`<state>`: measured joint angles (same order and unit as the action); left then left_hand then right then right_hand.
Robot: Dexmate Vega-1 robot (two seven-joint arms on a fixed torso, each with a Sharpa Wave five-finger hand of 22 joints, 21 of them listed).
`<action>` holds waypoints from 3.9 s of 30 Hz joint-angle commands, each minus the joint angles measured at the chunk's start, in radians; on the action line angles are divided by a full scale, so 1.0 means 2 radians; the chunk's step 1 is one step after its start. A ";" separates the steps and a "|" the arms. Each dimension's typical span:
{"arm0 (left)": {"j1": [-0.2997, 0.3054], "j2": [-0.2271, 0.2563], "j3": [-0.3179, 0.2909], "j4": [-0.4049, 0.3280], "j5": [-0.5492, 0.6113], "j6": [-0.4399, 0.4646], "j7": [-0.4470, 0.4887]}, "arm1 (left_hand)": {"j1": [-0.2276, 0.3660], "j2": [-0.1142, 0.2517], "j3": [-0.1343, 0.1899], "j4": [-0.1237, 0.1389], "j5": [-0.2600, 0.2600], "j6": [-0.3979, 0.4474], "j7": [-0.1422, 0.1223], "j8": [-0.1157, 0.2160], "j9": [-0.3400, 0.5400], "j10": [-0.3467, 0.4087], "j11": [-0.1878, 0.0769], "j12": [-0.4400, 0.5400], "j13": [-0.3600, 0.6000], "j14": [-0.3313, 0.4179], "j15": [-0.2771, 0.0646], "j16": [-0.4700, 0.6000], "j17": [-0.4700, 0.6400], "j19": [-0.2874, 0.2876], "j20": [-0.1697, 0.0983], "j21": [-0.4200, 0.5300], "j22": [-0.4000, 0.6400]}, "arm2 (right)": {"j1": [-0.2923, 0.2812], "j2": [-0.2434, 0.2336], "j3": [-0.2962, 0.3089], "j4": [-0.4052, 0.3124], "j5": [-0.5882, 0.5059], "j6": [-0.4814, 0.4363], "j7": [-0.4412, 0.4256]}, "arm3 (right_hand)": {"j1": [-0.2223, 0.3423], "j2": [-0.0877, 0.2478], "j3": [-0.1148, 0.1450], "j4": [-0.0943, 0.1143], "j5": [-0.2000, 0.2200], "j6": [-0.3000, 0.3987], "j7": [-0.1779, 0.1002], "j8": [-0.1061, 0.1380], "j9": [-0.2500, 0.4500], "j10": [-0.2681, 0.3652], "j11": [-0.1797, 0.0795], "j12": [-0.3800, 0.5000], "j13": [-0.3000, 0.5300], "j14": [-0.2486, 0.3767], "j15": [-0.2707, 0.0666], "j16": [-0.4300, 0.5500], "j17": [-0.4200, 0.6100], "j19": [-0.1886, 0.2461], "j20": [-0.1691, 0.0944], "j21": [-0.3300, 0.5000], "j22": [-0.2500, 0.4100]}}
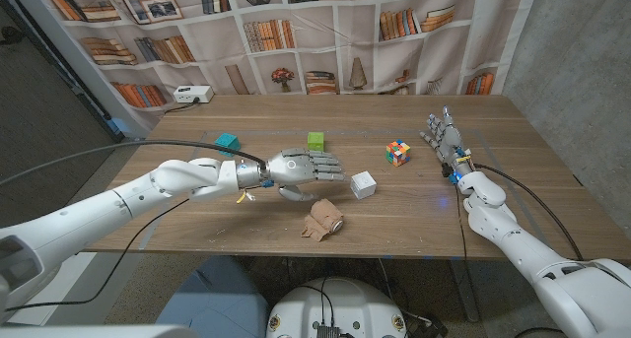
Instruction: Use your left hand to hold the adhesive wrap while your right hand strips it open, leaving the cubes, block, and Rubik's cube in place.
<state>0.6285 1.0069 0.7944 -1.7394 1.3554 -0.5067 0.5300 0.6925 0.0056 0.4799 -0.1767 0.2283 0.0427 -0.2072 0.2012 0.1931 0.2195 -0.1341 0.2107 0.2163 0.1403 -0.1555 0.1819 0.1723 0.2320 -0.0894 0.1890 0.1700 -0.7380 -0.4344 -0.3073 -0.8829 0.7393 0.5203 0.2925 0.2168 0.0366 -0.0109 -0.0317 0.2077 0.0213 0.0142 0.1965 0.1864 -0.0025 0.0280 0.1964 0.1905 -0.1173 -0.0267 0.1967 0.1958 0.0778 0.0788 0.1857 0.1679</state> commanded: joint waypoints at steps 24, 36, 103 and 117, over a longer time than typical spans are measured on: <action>-0.023 -0.013 0.033 0.018 -0.002 -0.011 0.019 | -0.002 -0.008 -0.012 0.010 -0.006 0.001 -0.003 0.006 0.001 0.000 -0.001 0.002 0.003 0.002 0.000 0.003 0.004 0.002 0.005 0.003 0.002 | -0.002 -0.004 0.002 -0.003 -0.001 -0.003 -0.005 | 0.004 0.004 0.000 -0.005 -0.001 0.002 -0.004 0.000 0.001 -0.001 -0.002 0.001 0.001 -0.002 -0.002 0.002 0.001 -0.002 0.004 0.001 0.001; -0.008 0.001 0.018 0.005 -0.016 -0.016 0.016 | -0.028 -0.010 -0.023 0.025 -0.006 0.008 -0.001 0.008 0.002 0.003 0.004 0.004 0.003 0.003 0.001 0.005 0.007 0.002 0.006 0.003 0.003 | 0.001 -0.001 0.000 0.002 -0.001 -0.002 -0.002 | 0.003 0.004 0.000 -0.005 -0.001 0.002 -0.004 0.000 0.001 -0.002 -0.002 0.001 0.001 -0.002 -0.002 0.002 0.001 -0.002 0.004 0.001 0.001; 0.090 0.048 -0.043 -0.059 -0.035 -0.009 0.032 | -0.043 -0.012 -0.029 0.025 0.001 0.043 0.007 0.018 0.001 0.008 0.007 0.005 0.003 0.007 0.001 0.005 0.006 0.002 0.008 0.003 0.002 | -0.058 -0.028 0.007 -0.094 -0.003 -0.020 -0.048 | 0.005 0.007 0.000 -0.008 -0.001 0.003 -0.003 0.000 0.001 -0.001 -0.003 0.001 0.001 -0.002 -0.002 0.002 0.001 -0.001 0.004 0.001 0.001; 0.099 0.043 -0.041 -0.051 -0.037 -0.009 0.031 | -0.019 0.028 -0.005 0.018 0.008 0.050 0.007 0.017 0.000 0.011 0.008 0.005 0.003 0.010 0.003 0.005 0.005 0.003 0.010 0.003 0.002 | -0.063 -0.031 0.005 -0.100 -0.004 -0.022 -0.049 | 0.004 0.007 0.000 -0.008 -0.001 0.003 -0.003 0.000 0.001 -0.001 -0.003 0.001 0.001 -0.002 -0.003 0.002 0.001 -0.001 0.004 0.001 0.001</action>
<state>0.8075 1.1030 0.7103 -1.8527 1.2841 -0.5216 0.5934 0.6526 0.0500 0.4581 -0.1379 0.2370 0.1382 -0.1906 0.2311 0.1905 0.2343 -0.1197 0.2148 0.2207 0.1542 -0.1498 0.1897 0.1815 0.2358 -0.0749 0.1896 0.1699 -0.8581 -0.4908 -0.2944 -1.0745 0.7342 0.4770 0.1946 0.2208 0.0406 -0.0095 -0.0386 0.2078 0.0232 0.0123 0.1965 0.1863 -0.0079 0.0226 0.1964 0.1905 -0.1173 -0.0267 0.1967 0.1958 0.0779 0.0787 0.1857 0.1678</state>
